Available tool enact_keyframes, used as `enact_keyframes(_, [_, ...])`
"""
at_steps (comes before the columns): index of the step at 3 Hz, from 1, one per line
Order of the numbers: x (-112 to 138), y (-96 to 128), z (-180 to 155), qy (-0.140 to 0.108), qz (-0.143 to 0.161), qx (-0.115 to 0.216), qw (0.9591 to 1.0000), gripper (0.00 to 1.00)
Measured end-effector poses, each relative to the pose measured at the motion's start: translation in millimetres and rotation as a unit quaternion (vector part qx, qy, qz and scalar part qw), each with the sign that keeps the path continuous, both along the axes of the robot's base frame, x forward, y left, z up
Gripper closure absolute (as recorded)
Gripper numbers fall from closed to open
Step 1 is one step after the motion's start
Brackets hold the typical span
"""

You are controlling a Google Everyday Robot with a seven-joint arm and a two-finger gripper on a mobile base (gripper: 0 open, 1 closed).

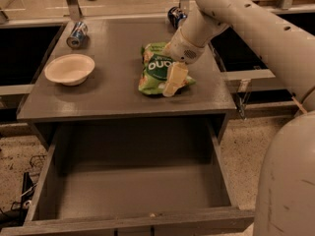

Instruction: Place green rice chip bag into top drawer

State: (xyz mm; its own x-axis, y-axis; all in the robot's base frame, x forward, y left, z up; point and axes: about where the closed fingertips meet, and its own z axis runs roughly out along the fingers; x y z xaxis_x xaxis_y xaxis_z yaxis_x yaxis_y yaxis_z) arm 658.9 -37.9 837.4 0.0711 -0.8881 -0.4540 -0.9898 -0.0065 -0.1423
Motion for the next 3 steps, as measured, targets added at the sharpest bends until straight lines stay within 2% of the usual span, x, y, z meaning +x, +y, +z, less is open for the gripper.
enact_keyframes(1, [0.0,0.0,0.0,0.000,0.000,0.000,1.0000,0.50])
enact_keyframes(3, [0.0,0.0,-0.1,0.000,0.000,0.000,1.0000,0.96])
